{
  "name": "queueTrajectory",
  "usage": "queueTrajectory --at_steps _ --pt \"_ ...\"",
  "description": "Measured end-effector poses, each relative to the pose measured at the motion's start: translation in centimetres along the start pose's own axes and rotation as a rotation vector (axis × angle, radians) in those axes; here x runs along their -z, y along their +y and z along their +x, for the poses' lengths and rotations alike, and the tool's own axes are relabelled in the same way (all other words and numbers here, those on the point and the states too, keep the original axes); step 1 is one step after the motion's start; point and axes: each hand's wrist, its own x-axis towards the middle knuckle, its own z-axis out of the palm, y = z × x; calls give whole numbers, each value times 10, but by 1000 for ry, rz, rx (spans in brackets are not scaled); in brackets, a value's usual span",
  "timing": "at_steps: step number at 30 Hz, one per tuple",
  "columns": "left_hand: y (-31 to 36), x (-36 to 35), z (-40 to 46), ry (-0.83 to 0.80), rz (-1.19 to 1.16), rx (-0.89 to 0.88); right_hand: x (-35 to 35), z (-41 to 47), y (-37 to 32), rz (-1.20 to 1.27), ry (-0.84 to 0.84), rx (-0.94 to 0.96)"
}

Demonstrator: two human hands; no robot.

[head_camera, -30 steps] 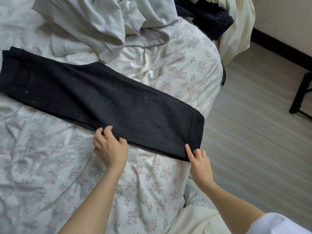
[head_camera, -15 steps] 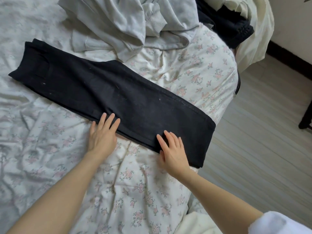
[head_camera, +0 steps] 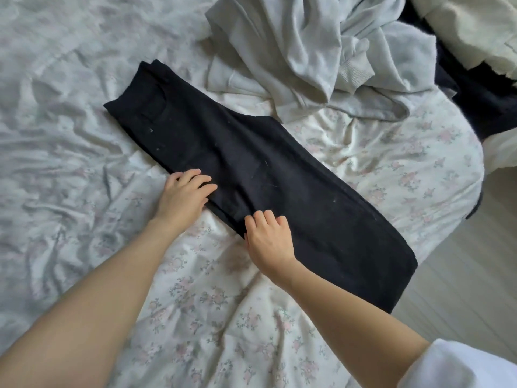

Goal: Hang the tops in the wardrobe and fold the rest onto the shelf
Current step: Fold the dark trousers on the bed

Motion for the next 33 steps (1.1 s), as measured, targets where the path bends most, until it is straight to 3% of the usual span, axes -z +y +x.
queueTrajectory --at_steps 3,6,9,12,15,19,22,25,29,31,33 --pt "-3 4 13 74 124 -129 6 11 -8 40 -47 -26" --pt "-7 7 14 107 105 -141 9 20 -8 119 -10 17" --pt "-17 5 -6 46 72 -82 7 24 6 235 -147 229" --pt "-31 1 -24 -146 -9 147 16 36 18 75 -180 408" --pt "-38 -5 -15 -137 -110 330 12 54 17 -9 -293 471" --pt "-40 -7 18 145 -438 735 2 87 7 -27 -264 546" --pt "-57 -12 40 258 -634 957 12 127 6 9 -129 421" --pt "-75 -15 62 405 -819 1111 17 169 12 2 -152 361" --pt "-98 -7 91 609 -1257 1351 16 188 15 60 -263 384" --pt "-112 -1 96 622 -1411 1477 17 186 18 96 -280 386" --pt "-121 7 99 602 -1499 1451 20 186 22 148 -286 374"
